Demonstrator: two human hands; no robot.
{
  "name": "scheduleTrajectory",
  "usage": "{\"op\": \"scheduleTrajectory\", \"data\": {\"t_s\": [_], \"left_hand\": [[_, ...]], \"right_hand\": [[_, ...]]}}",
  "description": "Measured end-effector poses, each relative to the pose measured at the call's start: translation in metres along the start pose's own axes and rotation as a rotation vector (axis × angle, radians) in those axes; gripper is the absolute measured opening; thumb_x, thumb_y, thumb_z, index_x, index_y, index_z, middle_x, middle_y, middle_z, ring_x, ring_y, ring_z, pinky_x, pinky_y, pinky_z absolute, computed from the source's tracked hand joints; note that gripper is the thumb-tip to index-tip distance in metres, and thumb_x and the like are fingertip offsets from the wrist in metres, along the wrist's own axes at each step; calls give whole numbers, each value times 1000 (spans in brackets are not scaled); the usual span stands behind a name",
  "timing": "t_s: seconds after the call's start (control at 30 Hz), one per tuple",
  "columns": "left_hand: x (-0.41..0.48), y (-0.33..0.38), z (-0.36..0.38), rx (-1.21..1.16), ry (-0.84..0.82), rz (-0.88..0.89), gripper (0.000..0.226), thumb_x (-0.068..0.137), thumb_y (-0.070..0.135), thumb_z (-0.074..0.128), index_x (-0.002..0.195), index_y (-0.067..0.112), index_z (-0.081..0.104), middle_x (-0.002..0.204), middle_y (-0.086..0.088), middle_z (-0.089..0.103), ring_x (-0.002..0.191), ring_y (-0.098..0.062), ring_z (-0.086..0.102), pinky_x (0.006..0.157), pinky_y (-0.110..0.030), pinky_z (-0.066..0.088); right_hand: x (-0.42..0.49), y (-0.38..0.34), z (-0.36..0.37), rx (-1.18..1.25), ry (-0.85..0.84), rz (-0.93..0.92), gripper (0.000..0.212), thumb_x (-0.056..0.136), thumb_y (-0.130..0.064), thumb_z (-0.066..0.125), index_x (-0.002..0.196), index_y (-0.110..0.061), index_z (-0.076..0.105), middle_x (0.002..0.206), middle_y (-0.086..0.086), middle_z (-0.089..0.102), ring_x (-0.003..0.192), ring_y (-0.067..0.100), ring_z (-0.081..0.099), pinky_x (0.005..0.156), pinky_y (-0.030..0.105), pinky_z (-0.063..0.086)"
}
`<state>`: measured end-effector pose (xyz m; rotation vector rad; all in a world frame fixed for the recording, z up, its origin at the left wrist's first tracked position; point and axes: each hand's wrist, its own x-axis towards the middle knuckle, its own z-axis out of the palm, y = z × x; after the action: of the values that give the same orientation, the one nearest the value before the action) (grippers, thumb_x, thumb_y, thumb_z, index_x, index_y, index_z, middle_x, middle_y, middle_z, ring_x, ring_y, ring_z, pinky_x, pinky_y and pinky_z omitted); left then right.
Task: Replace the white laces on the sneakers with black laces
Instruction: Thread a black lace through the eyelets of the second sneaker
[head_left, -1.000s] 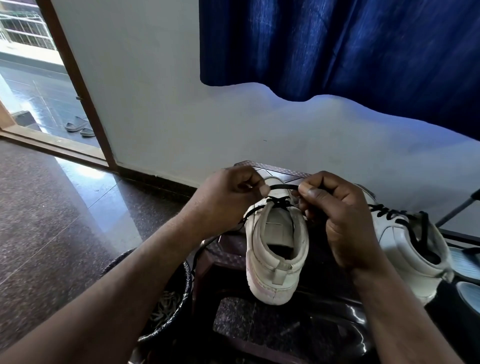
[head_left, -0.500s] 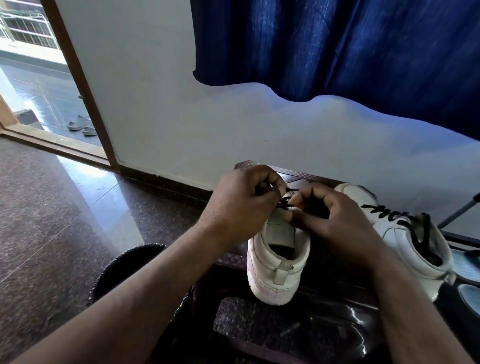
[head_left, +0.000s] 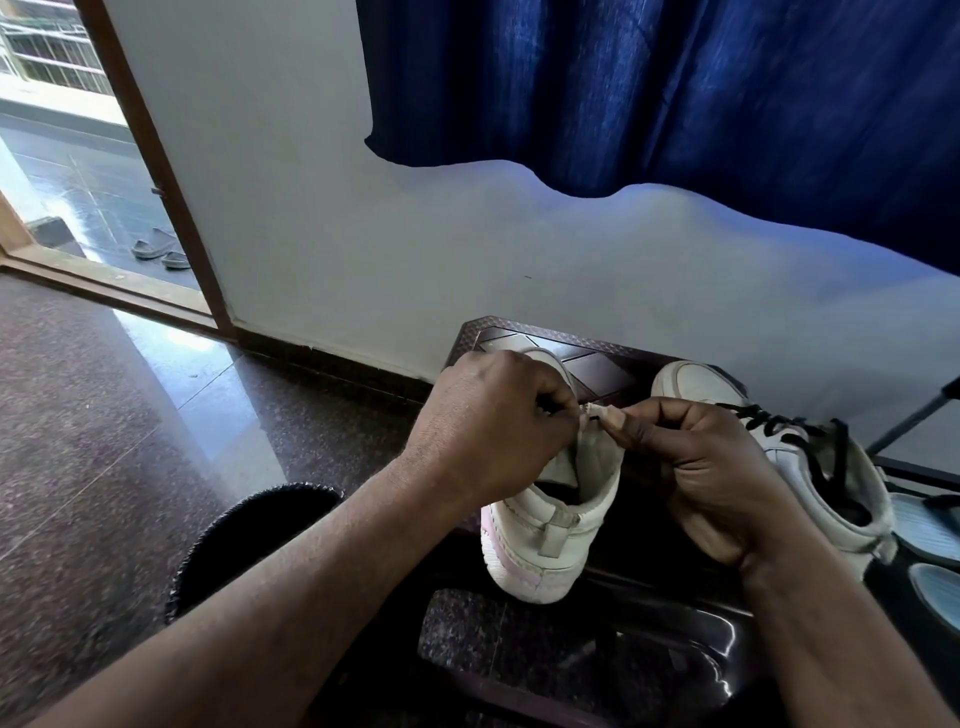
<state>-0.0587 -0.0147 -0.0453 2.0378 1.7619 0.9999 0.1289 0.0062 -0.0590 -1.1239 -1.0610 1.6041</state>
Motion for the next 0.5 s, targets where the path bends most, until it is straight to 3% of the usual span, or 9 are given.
{"op": "scheduleTrajectory", "data": {"t_s": [0.13,0.27,0.5], "left_hand": [[1,2,3,-10,5,10,7,84,39,74,84,36,80,67,20,59,74,0,58,59,-8,33],[2,4,5,-43,-6,-13,5,83,39,75,82,37,78,74,16,59,77,4,57,60,-7,34],[6,4,2,-5,-97,-45,4,79,34,77,79,31,80,79,10,57,77,-1,56,57,-9,34]], "right_hand": [[0,2,0,85,-15,32,20,72,-8,73,82,8,68,88,19,78,77,21,76,66,26,62],[2,4,-1,117,-26,51,21,71,-9,75,82,8,69,93,20,77,80,22,76,69,28,63],[2,6,1,122,-28,43,54,71,-11,77,106,26,60,108,28,75,87,27,75,79,32,65]]}}
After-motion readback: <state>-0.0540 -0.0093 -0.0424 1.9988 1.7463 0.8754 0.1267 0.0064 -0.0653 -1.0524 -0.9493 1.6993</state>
